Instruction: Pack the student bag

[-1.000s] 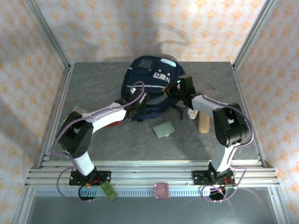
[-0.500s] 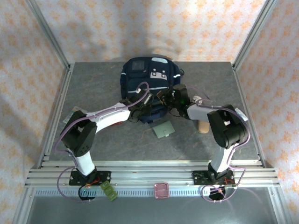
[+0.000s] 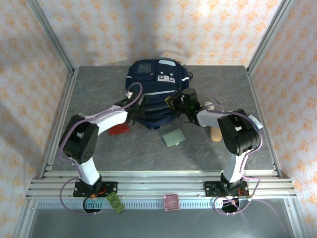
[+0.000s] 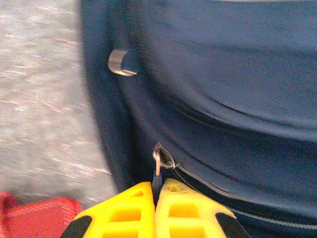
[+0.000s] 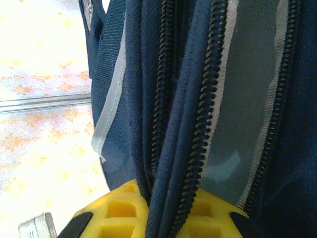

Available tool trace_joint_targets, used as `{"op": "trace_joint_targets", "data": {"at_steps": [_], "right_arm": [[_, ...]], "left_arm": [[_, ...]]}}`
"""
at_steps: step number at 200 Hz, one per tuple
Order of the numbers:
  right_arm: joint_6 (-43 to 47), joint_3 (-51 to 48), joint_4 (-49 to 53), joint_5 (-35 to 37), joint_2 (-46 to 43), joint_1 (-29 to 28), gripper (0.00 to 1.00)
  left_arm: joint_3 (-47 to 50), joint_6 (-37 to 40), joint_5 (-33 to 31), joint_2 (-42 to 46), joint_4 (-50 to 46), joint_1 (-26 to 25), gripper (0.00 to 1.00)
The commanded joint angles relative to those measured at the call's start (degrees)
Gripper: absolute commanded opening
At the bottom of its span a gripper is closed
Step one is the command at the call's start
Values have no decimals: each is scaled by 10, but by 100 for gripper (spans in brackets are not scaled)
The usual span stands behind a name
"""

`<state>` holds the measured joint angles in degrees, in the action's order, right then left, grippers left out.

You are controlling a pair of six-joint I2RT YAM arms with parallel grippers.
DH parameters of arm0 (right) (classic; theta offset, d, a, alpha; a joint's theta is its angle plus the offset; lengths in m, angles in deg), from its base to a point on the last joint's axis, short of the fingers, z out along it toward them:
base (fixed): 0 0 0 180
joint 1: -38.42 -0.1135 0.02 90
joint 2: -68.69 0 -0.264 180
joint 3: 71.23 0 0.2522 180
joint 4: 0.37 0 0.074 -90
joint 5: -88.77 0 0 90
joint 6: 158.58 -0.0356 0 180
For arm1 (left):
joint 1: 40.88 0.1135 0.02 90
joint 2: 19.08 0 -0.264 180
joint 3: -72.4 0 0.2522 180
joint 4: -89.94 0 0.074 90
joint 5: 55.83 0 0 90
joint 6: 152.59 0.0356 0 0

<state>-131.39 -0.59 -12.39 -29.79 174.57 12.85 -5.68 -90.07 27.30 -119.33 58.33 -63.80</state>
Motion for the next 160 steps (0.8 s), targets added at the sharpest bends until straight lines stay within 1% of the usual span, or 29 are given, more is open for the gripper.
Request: {"op": "trace_joint_targets", "data": {"at_steps": [1,13,26,40,47,55,63,75,87,90,97,111,133,148,160], "right_arm": [[19,-10,-21,30,-34,21,0],[19,-8,-21,31,-35,21,0],[19,-4,-22,31,-34,22,0],[21,4,-22,25,-31,22,0],[23,11,-22,19,-28,22,0],[26,21,-20,9,-25,22,0],[29,32,-13,4,-23,22,0],[37,43,-8,0,-23,22,0],[48,61,0,-11,-21,22,0],[51,65,1,-15,-20,22,2],[52,74,1,-24,-18,22,6],[52,88,-10,-43,-16,21,7],[53,110,-13,-62,-19,22,6],[52,125,-12,-73,-22,23,7],[52,133,-10,-82,-23,23,6]], "left_arm": [[11,-28,-86,9,-41,54,0],[6,-44,-98,4,-46,76,1],[4,-52,-97,1,-46,90,18],[-2,-44,-81,4,-45,87,35],[-1,-34,-69,11,-41,81,43],[1,-23,-70,20,-37,67,51],[3,-9,-76,32,-33,50,56],[9,22,-90,52,-19,20,61],[21,59,-97,74,7,-11,63],[23,68,-98,78,12,-18,64],[26,88,-93,88,23,-33,65],[34,124,-74,105,52,-59,67],[46,177,-45,122,98,-88,69],[46,207,-41,121,120,-102,70],[40,227,-56,111,131,-109,70]]}}
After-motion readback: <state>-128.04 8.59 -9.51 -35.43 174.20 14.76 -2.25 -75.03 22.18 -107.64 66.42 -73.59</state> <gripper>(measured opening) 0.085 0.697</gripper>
